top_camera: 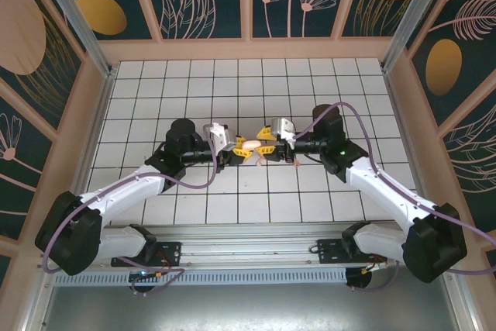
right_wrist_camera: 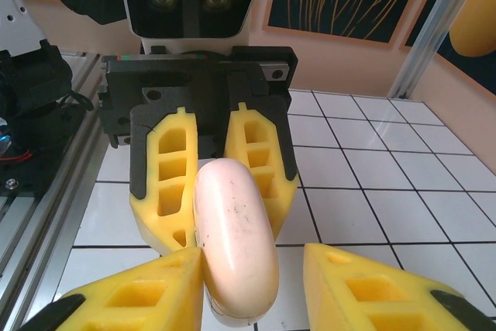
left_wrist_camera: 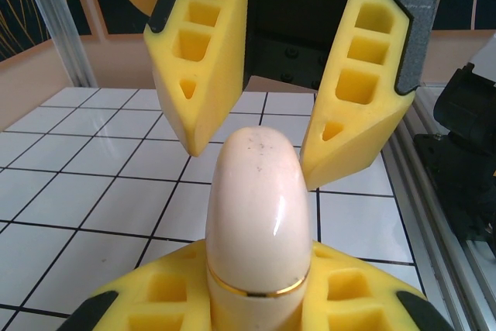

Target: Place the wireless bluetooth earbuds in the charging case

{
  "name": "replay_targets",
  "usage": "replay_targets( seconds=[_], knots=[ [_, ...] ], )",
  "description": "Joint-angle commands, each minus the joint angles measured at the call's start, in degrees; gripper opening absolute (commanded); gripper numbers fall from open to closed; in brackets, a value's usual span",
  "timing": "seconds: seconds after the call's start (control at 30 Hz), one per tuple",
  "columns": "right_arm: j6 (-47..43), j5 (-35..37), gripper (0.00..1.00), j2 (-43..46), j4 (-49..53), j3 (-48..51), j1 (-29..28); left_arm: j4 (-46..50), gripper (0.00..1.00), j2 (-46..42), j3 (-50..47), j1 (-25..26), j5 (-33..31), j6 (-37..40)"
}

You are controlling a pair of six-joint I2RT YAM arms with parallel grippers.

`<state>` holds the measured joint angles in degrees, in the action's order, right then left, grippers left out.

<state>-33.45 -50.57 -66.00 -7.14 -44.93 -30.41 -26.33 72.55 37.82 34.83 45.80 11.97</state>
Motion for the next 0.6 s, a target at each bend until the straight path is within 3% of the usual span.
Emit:
replay_targets(
  seconds=[0.0,0.57],
  knots=[
    [1.2,3.4,0.37,1.8,-5.7,0.2,1.4,2.8,0.19,-0.9,-0.9,0.8,3.6,1.8],
    [3.5,7.8,0.37,2.2,-9.6,1.3,1.7,3.3,0.19,-1.0,-0.9,0.8,4.0,2.5]
  ],
)
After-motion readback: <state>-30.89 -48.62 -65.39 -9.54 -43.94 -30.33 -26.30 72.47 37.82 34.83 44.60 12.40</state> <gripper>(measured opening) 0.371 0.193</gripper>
